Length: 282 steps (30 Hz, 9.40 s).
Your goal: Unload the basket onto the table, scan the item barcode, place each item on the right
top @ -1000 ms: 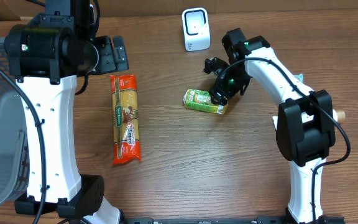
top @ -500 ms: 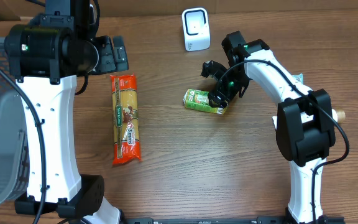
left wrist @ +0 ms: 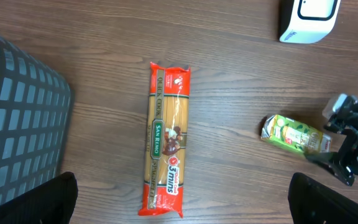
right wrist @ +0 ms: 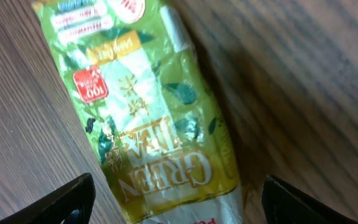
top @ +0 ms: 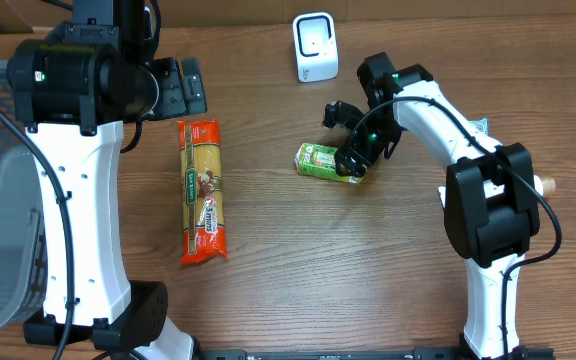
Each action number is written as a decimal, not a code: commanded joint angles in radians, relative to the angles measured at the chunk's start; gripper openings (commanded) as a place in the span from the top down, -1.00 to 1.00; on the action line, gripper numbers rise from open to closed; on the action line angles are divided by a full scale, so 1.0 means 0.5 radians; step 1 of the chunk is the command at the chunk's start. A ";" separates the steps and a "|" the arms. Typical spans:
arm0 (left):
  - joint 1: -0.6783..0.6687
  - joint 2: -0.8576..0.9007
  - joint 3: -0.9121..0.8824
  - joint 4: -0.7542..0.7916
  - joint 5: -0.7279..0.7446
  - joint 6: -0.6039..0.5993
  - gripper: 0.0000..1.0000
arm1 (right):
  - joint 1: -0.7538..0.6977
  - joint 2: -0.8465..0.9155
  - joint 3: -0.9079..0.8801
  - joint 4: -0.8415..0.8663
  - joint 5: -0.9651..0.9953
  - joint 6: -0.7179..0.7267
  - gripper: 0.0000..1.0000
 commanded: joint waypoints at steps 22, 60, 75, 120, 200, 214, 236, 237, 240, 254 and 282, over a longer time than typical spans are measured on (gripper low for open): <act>0.002 0.008 0.004 -0.004 -0.019 0.037 -1.00 | 0.006 0.005 -0.385 0.183 -0.329 0.025 -0.32; 0.002 0.008 0.004 -0.004 -0.019 0.037 -1.00 | 0.637 -0.203 -0.406 0.034 1.842 2.228 0.26; 0.002 0.008 0.004 -0.004 -0.019 0.037 -0.99 | 0.788 -0.226 -0.164 0.082 0.936 1.694 -0.53; 0.002 0.008 0.004 -0.004 -0.019 0.037 -1.00 | -0.009 -0.290 -0.672 0.481 -0.345 1.191 0.71; 0.002 0.008 0.004 -0.004 -0.019 0.037 -1.00 | 0.252 0.378 0.302 2.467 2.097 -0.630 0.92; 0.002 0.008 0.004 -0.004 -0.019 0.037 -1.00 | 0.223 0.443 0.302 2.557 2.120 -0.629 0.93; 0.002 0.008 0.004 -0.004 -0.019 0.037 -0.99 | 0.273 -0.121 0.303 1.850 1.899 0.019 0.93; 0.002 0.008 0.004 -0.004 -0.019 0.037 -1.00 | 0.273 -0.208 0.303 1.682 1.762 0.139 0.93; 0.002 0.008 0.004 -0.004 -0.018 0.037 -0.99 | 0.245 -0.433 0.303 1.288 1.371 0.557 0.93; 0.002 0.008 0.004 -0.004 -0.019 0.037 -0.99 | -0.488 -1.001 0.288 -0.153 0.192 2.018 0.93; 0.002 0.008 0.004 -0.004 -0.019 0.037 -0.99 | -0.963 -1.001 -1.057 0.489 0.624 2.888 0.21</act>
